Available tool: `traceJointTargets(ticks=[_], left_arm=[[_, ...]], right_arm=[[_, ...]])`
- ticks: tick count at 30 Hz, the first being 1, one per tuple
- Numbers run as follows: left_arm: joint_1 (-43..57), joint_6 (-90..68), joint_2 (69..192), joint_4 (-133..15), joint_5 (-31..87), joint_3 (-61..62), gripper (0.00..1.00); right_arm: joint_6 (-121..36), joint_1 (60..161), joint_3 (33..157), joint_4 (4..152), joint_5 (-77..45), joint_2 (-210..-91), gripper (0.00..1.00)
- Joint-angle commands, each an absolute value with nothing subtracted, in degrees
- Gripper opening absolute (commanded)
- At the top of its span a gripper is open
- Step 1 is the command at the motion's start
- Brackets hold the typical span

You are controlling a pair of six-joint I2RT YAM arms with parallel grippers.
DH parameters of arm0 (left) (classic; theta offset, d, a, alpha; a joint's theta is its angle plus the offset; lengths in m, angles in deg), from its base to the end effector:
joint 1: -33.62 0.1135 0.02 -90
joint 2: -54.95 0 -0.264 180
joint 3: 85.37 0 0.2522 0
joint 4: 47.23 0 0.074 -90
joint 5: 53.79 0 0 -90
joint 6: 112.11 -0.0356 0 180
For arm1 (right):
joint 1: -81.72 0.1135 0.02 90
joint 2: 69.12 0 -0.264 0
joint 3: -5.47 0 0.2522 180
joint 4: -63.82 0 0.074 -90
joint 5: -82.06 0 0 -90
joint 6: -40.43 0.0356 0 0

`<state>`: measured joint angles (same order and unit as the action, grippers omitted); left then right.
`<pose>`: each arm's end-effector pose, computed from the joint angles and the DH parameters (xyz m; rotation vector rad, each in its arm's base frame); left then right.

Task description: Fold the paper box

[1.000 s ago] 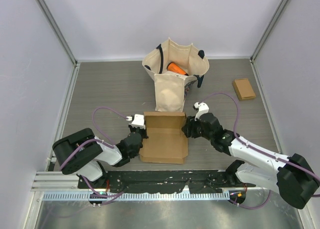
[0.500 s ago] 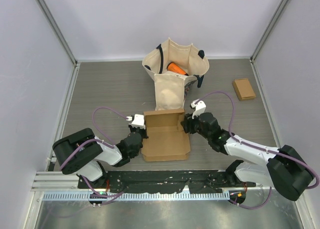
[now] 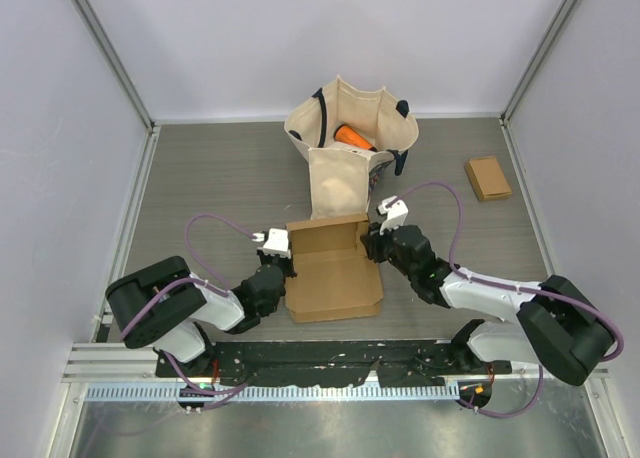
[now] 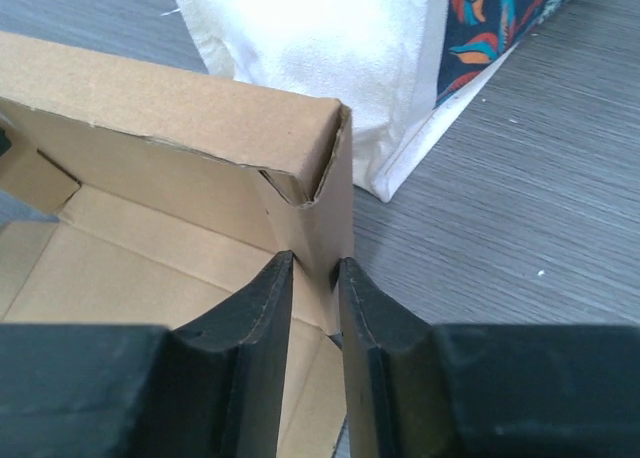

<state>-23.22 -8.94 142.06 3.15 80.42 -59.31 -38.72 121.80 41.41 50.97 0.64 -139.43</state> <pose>0.1447 -0.1761 0.1381 0.0961 1.7066 -0.2316 0.1877 0.1510 0.1796 -0.3988 1.9271 0.4420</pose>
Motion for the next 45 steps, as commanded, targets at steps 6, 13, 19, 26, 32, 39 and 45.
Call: traceJointTargets(ticks=[6,13,19,26,32,39,45], left_arm=[[-24.3,-10.2,143.0,5.2,81.6,-58.6,0.00],[-24.9,-10.3,142.8,5.3,82.5,-58.5,0.00],[-25.8,-10.5,143.1,5.4,84.1,-57.9,0.00],[-26.3,-10.3,142.8,5.4,85.3,-57.9,0.00],[-26.3,-10.7,142.9,5.4,85.6,-58.0,0.00],[-26.3,-10.7,143.4,5.5,85.5,-57.7,0.00],[-26.4,-10.6,143.3,5.4,85.9,-57.8,0.00]], right_arm=[[-35.6,125.6,39.9,39.0,15.6,-141.8,0.15],[-35.8,129.3,40.4,35.1,21.4,-147.7,0.16],[-38.1,137.6,43.6,32.6,41.4,-155.0,0.01],[-44.7,146.0,46.5,29.3,67.6,-163.4,0.01],[-49.2,145.9,44.6,29.2,63.1,-162.9,0.01],[-46.1,145.8,45.8,32.2,55.4,-159.5,0.19],[-35.2,145.1,42.8,50.9,41.9,-143.6,0.48]])
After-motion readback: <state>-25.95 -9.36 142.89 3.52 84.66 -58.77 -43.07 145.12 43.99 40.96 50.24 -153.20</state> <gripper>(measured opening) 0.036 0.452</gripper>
